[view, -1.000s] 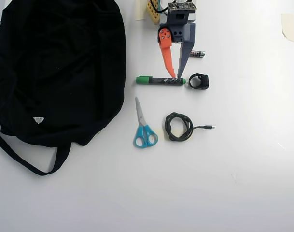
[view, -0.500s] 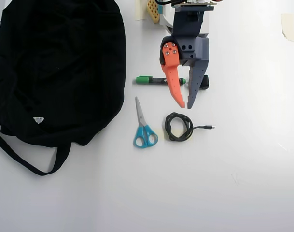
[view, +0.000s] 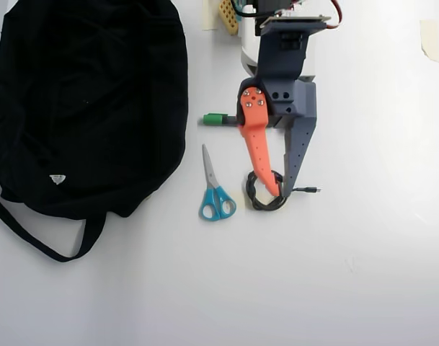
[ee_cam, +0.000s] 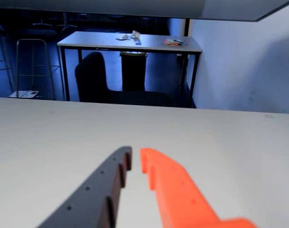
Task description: Put the green marker into the black bag
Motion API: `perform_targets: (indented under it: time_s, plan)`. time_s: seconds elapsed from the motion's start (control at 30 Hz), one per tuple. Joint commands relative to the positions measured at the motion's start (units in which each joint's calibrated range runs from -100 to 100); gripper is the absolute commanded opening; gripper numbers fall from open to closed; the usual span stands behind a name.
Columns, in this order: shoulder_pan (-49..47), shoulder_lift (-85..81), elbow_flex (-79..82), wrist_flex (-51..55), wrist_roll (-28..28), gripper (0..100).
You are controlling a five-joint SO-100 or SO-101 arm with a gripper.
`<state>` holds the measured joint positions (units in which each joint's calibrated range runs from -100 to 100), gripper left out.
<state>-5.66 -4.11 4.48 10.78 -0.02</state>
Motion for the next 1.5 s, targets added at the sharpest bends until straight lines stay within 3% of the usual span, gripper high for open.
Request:
perform_targets:
  time_s: [0.0, 0.73, 0.93, 1.17, 1.47]
  plan:
    - [1.4, 0.1, -2.1, -2.7, 0.2, 2]
    - [0.6, -1.2, 2.1, -1.9, -0.3, 2]
    - [-0.1, -1.3, 1.1, 13.3, -0.2, 2]
    - [-1.3, -5.8, 1.1, 40.4, -0.3, 2]
    - [-1.1, -8.9, 1.2, 56.7, -0.3, 3]
